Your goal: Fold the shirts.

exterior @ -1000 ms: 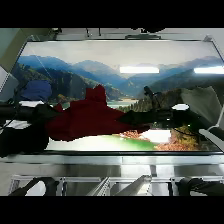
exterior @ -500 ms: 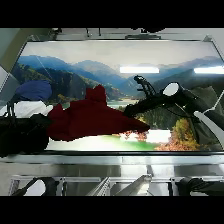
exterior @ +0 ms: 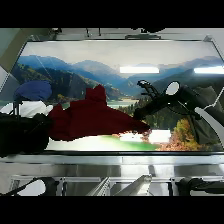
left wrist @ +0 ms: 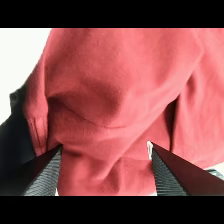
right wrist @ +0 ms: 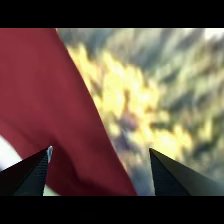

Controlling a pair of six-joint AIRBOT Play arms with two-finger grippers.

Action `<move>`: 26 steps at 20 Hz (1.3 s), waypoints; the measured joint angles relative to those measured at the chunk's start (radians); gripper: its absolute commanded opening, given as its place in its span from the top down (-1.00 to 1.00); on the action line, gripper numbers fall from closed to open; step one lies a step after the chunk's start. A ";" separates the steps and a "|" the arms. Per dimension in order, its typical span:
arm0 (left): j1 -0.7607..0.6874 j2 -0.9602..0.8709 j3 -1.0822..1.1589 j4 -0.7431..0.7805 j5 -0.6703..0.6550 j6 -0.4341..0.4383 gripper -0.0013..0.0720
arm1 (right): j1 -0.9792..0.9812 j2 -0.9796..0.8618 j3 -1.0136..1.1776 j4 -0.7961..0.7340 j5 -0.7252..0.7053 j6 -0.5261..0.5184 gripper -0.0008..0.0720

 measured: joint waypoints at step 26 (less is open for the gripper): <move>-0.125 -0.052 0.057 -0.019 0.064 0.018 0.90 | -0.031 -0.101 -0.006 -0.079 0.175 -0.001 0.93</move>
